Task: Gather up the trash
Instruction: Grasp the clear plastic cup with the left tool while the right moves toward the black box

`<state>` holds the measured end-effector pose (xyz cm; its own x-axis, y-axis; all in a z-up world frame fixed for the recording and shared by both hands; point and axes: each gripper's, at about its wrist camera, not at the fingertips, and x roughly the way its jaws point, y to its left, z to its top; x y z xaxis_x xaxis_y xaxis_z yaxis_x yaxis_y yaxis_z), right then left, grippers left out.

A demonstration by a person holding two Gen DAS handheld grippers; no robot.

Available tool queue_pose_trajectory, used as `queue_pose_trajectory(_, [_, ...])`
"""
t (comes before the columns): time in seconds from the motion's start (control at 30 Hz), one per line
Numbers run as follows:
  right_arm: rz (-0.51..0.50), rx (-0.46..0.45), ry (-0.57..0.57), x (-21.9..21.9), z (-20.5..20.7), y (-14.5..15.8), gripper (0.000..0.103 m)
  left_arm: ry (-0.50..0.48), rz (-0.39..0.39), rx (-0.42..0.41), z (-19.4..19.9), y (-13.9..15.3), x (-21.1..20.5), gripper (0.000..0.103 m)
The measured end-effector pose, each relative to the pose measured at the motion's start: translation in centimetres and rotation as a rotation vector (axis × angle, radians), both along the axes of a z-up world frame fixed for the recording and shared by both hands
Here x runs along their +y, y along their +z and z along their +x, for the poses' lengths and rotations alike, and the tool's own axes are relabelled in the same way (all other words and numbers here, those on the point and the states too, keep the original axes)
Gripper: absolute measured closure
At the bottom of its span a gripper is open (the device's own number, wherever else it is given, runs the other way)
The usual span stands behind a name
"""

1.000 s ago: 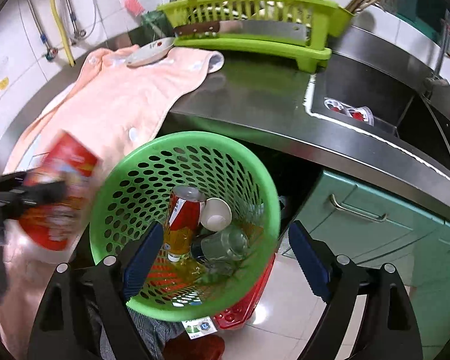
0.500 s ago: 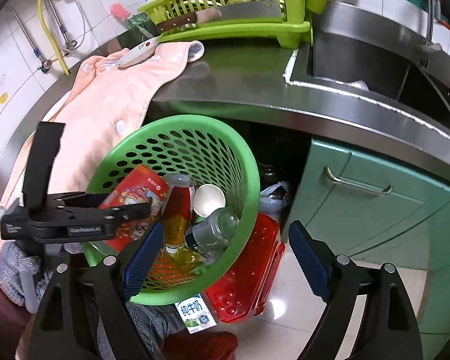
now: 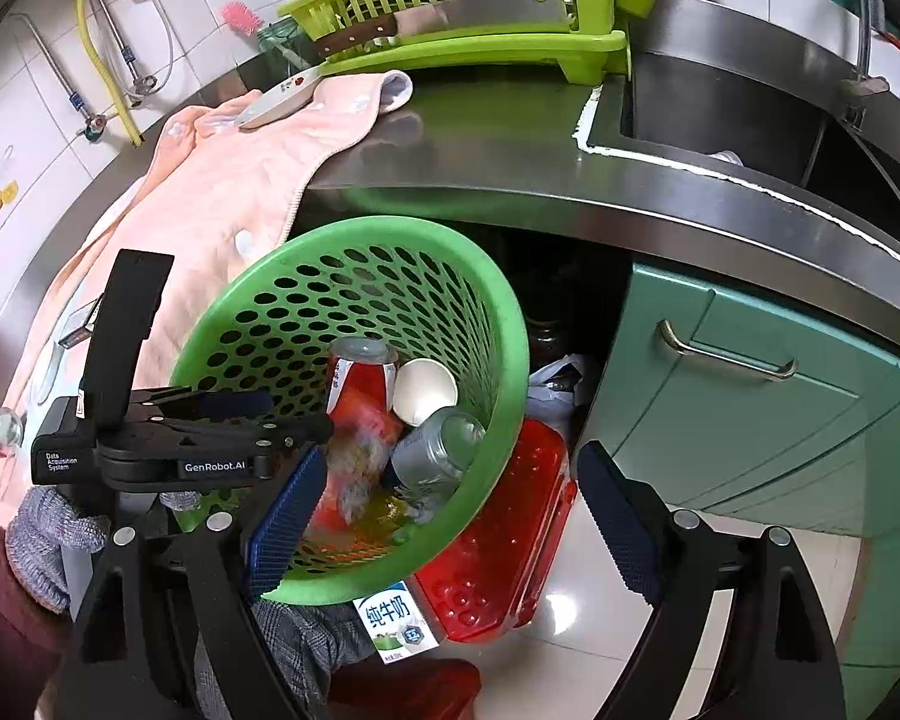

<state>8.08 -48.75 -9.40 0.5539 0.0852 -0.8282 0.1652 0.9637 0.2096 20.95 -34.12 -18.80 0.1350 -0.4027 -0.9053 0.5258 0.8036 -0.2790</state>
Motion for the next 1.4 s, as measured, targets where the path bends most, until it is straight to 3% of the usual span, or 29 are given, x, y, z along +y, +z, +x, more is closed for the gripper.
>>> queue_pose_trajectory(0.2, [-0.007, -0.004, -0.001, 0.1, -0.1, 0.3, 0.021, -0.002, -0.01, -0.018, -0.7, 0.7, 0.5, 0.03])
queue_pose_trajectory(0.5, [-0.014, -0.039, 0.027, 2.2, -0.1, 2.4, 0.021, 0.054, -0.059, -0.136, -2.3, 7.0, 6.1, 0.03])
queue_pose_trajectory(0.93, [-0.02, -0.092, 0.254, 12.8, 3.1, 4.9, 0.021, 0.242, -0.07, -0.309, -5.3, 15.2, 22.6, 0.029])
queue_pose_trajectory(1.13, [-0.041, -0.105, 0.367, 18.0, 5.2, 5.4, 0.02, 0.274, -0.064, -0.347, -7.8, 16.7, 27.8, 0.029])
queue_pose_trajectory(1.23, [-0.022, -0.104, 0.406, 19.7, 6.2, 5.5, 0.02, 0.267, -0.052, -0.37, -9.4, 16.9, 29.5, 0.02])
queue_pose_trajectory(1.4, [-0.028, -0.1, 0.482, 22.8, 7.5, 5.2, 0.02, 0.252, -0.031, -0.379, -12.0, 15.9, 31.3, 0.014])
